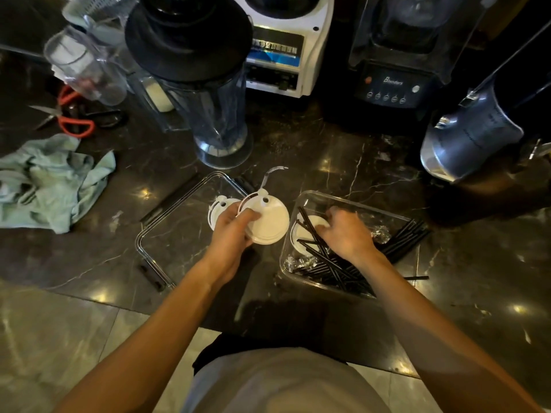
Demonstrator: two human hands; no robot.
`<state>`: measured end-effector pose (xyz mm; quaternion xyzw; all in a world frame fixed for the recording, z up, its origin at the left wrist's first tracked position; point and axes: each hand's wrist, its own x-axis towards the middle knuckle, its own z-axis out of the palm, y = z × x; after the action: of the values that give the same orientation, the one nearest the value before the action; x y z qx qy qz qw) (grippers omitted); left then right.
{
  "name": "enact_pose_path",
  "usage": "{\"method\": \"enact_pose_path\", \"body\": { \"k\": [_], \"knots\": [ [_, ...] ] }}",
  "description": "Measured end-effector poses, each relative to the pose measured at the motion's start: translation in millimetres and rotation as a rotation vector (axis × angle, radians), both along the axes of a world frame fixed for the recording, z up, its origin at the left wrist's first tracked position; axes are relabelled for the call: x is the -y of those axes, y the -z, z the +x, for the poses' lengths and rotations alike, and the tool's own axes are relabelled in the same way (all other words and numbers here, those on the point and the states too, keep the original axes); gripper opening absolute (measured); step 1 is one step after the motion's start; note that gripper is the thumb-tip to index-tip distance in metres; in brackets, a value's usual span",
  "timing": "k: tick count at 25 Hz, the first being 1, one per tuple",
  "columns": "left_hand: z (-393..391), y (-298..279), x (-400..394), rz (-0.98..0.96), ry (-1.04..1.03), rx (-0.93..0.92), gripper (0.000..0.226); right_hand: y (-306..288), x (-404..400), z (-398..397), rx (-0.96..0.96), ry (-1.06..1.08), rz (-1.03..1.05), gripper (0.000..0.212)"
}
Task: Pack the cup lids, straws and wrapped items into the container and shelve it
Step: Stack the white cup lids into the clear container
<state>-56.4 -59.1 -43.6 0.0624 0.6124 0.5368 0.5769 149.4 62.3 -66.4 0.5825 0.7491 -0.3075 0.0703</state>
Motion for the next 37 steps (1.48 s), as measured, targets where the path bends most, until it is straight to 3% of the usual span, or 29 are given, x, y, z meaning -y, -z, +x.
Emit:
{"method": "enact_pose_path", "body": {
  "k": [5,10,14,19,22,25,31,33,37],
  "knots": [
    [0,2,1,-0.005,-0.012,0.015,0.037,-5,-6,4,-0.045,0.047,-0.242,0.038],
    [4,0,-4,0.006,0.007,-0.002,0.035,-13,-11,10,-0.148,0.101,-0.36,0.025],
    [3,-6,-10,0.03,0.023,0.012,0.041,-33,-13,16,-0.211,0.089,-0.306,0.021],
    [10,-20,-25,0.08,0.022,-0.016,0.023,-74,-10,40,-0.256,0.039,0.018,0.017],
    [18,-25,-32,0.106,0.063,-0.044,0.029,-87,-3,53,-0.234,0.071,0.103,0.022],
    [25,-27,-37,0.136,0.09,-0.051,0.031,-91,3,63,-0.431,0.25,0.09,0.016],
    [42,-21,-38,0.153,0.183,-0.042,0.033,-101,18,76,-1.023,0.643,-0.202,0.011],
    [50,-23,-37,0.152,0.205,0.004,0.034,-100,24,74,-1.046,0.614,-0.291,0.016],
    [67,-29,-33,0.17,0.285,0.078,0.048,-90,36,57,-0.892,0.453,-0.264,0.015]
  ]
}}
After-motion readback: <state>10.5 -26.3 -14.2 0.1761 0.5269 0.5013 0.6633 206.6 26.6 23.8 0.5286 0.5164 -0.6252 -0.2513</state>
